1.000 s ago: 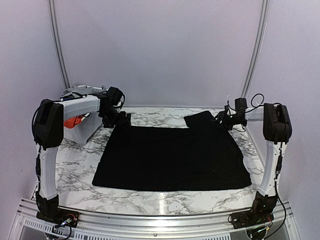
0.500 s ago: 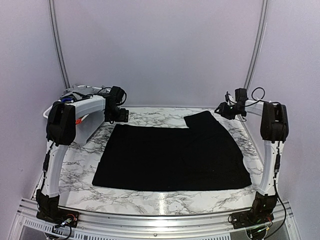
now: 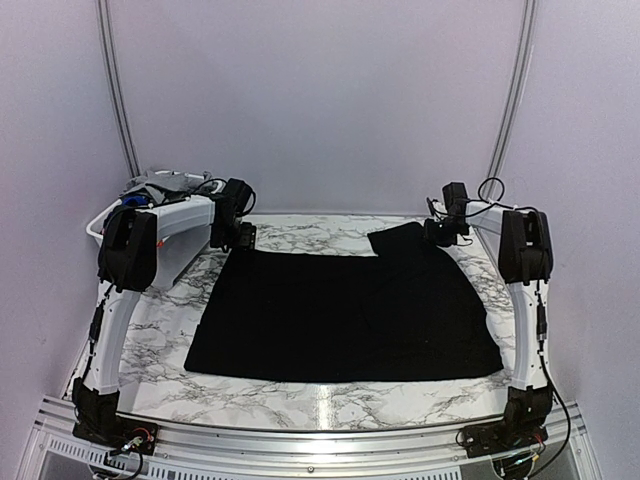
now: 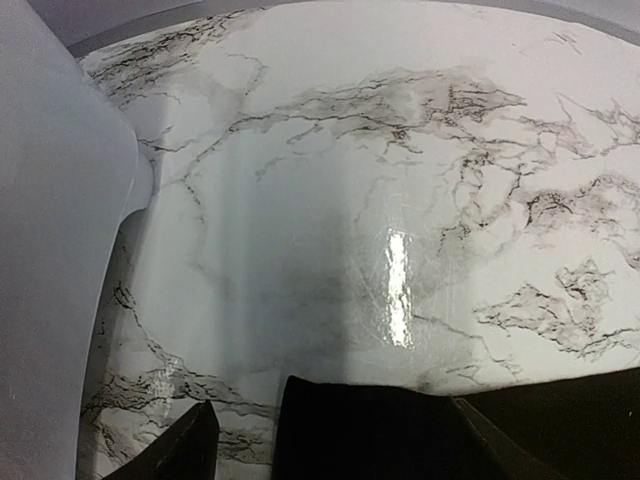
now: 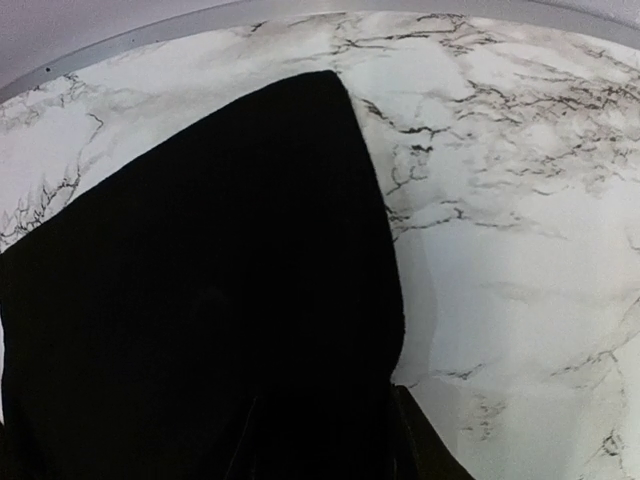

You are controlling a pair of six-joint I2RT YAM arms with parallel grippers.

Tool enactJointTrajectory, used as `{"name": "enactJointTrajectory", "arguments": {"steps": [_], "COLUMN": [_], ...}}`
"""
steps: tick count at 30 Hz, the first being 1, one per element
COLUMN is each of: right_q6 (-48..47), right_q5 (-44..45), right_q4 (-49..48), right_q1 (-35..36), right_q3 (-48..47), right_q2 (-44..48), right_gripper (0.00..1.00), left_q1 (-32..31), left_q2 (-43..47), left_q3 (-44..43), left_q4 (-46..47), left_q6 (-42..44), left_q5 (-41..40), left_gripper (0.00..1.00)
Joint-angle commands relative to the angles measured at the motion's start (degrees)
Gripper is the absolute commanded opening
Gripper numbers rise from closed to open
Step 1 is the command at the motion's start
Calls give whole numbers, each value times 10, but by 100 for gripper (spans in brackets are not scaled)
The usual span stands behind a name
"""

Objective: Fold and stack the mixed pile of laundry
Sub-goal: Adjust the 1/3-folded T-shirt at the center of the board, then pick up the 1/3-folded T-shirt from the center of the board.

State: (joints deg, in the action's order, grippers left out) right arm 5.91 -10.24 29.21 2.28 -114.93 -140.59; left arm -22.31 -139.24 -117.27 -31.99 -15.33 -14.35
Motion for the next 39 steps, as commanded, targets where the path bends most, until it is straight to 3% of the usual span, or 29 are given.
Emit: {"name": "enactJointTrajectory", "arguments": {"steps": [1, 4, 10, 22, 39], "right_q6": [-7, -6, 6, 9, 14], "right_q5": [19, 4, -23, -32, -36], "right_q4": [46, 37, 30, 36, 34], "right_q1": [9, 8, 8, 7, -1], "right_q3": [-9, 1, -5, -6, -4], "right_q2": [-20, -15, -14, -10, -7], "right_gripper": [29, 15, 0, 0, 0], "left_q1": [0, 1, 2, 8, 48], "left_q2": [-8, -7, -14, -59, -40], "left_q3": [5, 9, 12, -6, -11], "left_q4": [-18, -19, -23, -28, 15], "left_q6": [12, 14, 4, -24, -47], "left_q5": [-11, -13, -3, -17, 62], "left_gripper": [78, 76, 70, 65, 67]}}
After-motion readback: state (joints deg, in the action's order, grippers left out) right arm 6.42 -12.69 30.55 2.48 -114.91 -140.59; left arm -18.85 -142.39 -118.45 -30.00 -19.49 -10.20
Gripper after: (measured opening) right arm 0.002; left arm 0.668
